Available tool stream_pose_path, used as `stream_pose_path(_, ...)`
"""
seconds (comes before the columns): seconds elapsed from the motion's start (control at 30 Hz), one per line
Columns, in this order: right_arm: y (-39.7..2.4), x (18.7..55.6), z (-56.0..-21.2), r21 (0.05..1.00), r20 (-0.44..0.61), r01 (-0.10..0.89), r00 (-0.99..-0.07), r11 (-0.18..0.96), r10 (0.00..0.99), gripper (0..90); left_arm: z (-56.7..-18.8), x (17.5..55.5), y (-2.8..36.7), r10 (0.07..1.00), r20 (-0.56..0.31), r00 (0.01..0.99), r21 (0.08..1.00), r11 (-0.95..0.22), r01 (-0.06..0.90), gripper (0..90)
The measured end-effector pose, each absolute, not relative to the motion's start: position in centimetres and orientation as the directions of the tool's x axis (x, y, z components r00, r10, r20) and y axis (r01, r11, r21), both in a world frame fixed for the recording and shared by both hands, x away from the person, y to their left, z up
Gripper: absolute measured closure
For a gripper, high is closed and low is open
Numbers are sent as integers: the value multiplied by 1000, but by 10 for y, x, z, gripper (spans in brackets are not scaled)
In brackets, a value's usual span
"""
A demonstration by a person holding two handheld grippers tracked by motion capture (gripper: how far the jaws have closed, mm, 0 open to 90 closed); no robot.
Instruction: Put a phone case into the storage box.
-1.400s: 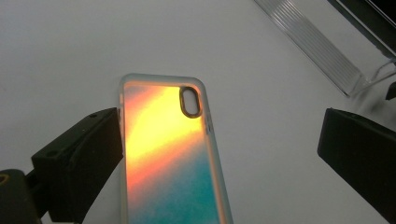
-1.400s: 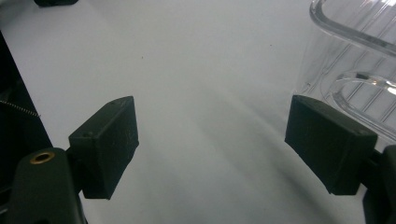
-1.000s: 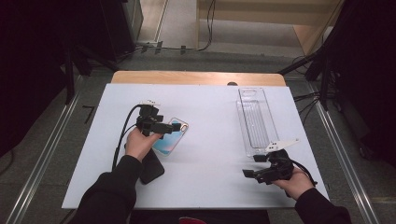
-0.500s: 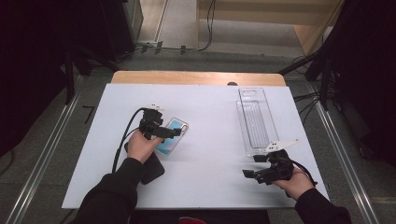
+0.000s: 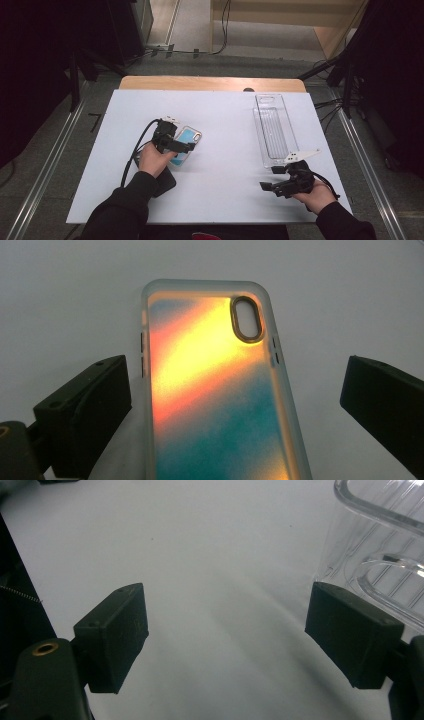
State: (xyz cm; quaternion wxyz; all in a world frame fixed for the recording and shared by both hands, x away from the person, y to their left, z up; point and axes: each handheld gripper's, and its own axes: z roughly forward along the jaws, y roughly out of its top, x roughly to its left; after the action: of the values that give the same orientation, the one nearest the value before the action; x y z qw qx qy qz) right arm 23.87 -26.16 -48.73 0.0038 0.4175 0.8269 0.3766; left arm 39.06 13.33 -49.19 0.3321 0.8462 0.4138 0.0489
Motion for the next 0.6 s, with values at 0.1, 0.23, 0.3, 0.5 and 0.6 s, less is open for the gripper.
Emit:
stream_pose_path(0.1,-262,239,-487,626,307,688,-651,368,694,155,-496,391,134,738,-192,647,595,-437,674,0)
stream_pose_path(0.23,-262,239,-487,625,306,687,-653,371,693,155,-497,390,133,739,-182,648,599,-439,669,0)
stream_pose_path(0.3,-262,239,-487,624,308,689,-651,369,694,155,-499,388,132,741,-167,651,605,-444,661,0)
stream_pose_path(0.5,-262,238,-487,625,305,687,-653,372,694,155,-500,385,129,746,-129,653,612,-459,645,0)
stream_pose_path(0.6,-262,239,-487,624,305,687,-652,371,694,155,-501,383,127,750,-105,654,615,-468,635,0)
